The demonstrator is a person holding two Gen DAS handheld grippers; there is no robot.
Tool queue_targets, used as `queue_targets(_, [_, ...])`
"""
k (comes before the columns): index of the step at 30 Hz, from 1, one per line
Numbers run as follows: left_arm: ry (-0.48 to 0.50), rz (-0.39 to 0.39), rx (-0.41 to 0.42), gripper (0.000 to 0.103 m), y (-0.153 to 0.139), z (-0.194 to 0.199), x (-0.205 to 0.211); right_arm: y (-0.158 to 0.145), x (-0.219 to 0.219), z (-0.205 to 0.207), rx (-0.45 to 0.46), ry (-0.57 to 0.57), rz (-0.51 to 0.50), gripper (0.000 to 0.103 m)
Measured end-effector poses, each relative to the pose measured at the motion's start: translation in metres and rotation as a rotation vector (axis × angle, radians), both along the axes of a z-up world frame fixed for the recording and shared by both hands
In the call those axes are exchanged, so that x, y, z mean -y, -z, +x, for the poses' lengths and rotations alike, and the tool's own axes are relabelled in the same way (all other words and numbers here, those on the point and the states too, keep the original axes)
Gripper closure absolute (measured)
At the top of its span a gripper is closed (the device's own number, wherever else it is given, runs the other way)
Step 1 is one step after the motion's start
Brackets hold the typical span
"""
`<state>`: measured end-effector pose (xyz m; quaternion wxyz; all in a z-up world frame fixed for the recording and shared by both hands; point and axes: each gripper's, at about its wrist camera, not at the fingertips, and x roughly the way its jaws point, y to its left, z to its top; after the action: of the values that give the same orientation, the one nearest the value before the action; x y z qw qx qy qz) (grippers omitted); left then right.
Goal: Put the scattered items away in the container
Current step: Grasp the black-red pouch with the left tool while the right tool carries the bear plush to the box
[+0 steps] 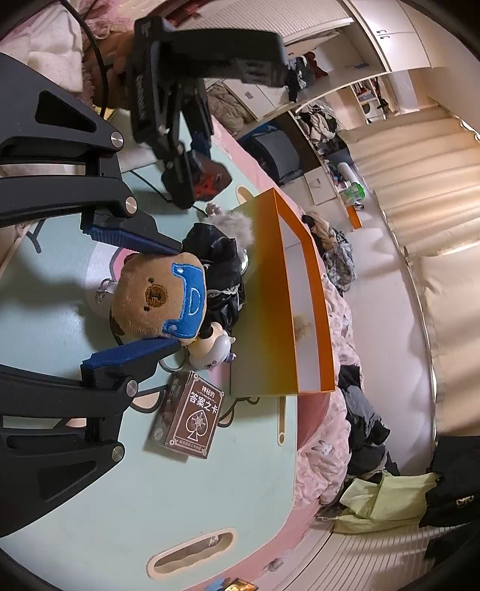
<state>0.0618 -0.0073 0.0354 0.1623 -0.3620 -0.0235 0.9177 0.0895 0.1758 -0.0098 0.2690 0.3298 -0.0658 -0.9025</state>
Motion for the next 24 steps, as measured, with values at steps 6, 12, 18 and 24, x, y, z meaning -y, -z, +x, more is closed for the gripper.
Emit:
queue_targets(6, [-0.012, 0.010, -0.012, 0.042, -0.007, -0.001, 0.002, 0.001, 0.007, 0.000, -0.001, -0.022, 0.030, 0.057])
queue_targets(12, [-0.017, 0.017, -0.013, 0.042, -0.009, -0.004, 0.004, -0.001, 0.011, 0.000, -0.007, -0.032, 0.047, 0.057])
queue_targets(18, [-0.047, 0.015, -0.059, 0.042, -0.026, -0.020, 0.006, -0.013, 0.016, -0.010, -0.029, -0.047, 0.074, 0.057])
queue_targets(24, [-0.118, 0.041, -0.041, 0.042, -0.051, -0.060, 0.011, -0.044, 0.017, -0.043, -0.087, -0.037, 0.028, 0.057])
